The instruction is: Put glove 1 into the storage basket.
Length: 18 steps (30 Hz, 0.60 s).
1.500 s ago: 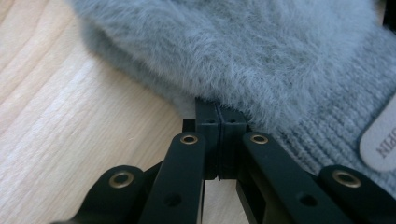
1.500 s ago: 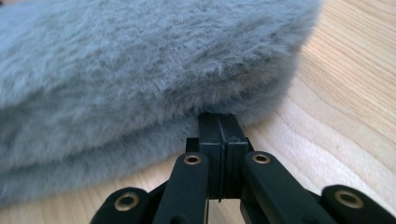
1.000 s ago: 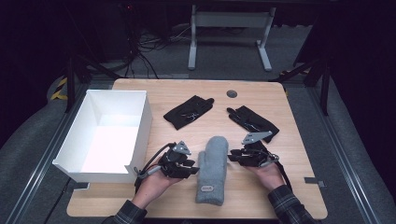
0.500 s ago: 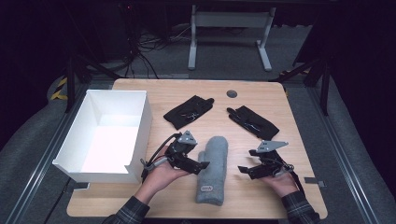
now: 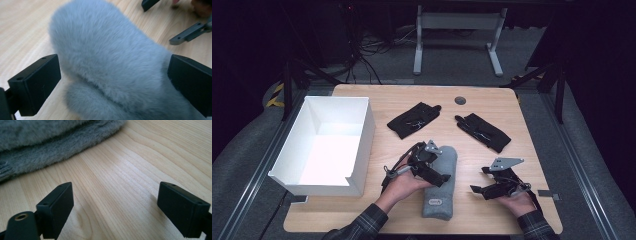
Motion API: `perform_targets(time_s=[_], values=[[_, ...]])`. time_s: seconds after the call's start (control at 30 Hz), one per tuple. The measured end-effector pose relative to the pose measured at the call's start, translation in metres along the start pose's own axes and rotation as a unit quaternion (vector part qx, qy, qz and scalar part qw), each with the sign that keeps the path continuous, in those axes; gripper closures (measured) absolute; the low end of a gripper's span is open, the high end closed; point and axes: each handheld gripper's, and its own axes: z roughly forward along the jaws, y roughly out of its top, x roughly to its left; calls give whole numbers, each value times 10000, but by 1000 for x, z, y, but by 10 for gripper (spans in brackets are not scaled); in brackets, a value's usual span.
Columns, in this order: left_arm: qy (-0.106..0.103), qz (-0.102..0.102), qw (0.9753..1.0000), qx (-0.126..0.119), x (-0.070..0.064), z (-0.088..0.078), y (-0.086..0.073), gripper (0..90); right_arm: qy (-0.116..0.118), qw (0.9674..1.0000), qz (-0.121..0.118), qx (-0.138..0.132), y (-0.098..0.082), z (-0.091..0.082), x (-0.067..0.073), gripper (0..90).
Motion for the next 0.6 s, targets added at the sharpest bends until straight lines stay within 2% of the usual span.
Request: perform_targets(time_s=[0.1, 0.17, 0.3, 0.53, 0.6], values=[[-9, -14, 9998, 187, -1, 13, -2, 0, -22, 10000, -34, -5, 0, 1, 1, 134], [-82, -24, 9997, 217, -1, 18, -3, 0, -31, 10000, -75, -7, 0, 2, 1, 132], [-184, -62, 9996, 198, 2, 22, -6, 0, -85, 9998, -161, 4, -1, 2, 2, 133], [-404, -351, 9984, 199, 9, 28, -15, 3, -186, 9994, -301, 11, -2, 3, 2, 131], [-375, -316, 9986, 181, 9, 28, -15, 0, -222, 9991, -351, 7, -3, 3, 3, 130]])
